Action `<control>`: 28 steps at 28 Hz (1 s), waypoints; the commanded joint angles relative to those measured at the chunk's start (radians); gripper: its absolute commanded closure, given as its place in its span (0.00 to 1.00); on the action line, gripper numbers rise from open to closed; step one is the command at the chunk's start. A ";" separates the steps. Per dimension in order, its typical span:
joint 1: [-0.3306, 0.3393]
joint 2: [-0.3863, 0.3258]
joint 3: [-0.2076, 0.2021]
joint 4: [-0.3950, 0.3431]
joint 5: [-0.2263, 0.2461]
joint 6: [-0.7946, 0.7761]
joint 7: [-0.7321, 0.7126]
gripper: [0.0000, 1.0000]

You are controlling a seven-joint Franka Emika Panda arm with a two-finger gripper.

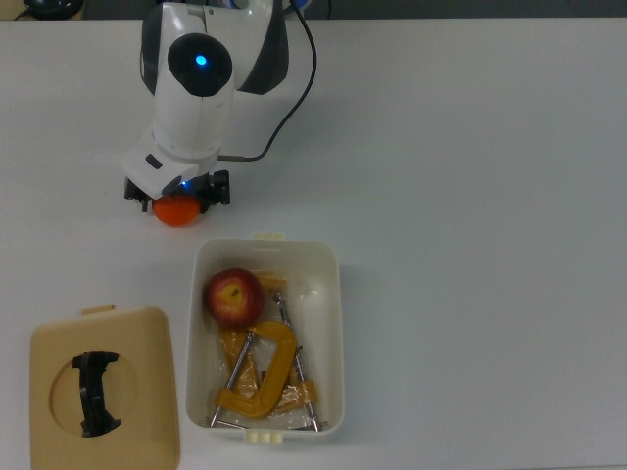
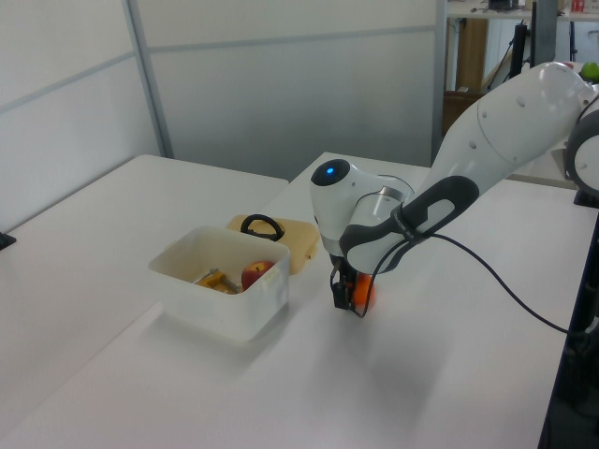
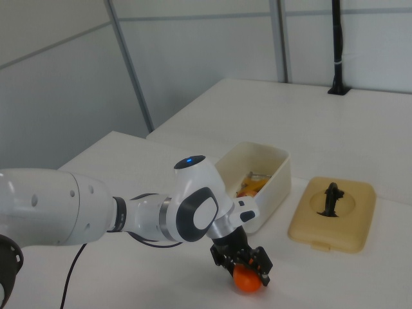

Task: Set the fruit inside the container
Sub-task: 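Lift the tangerine and carry it over the container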

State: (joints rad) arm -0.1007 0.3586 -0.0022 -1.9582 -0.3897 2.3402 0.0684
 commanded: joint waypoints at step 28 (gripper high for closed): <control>0.114 0.006 0.008 0.332 0.224 0.122 0.362 1.00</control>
State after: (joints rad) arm -0.0215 0.2633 0.0130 -1.6875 -0.0892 2.3878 0.3055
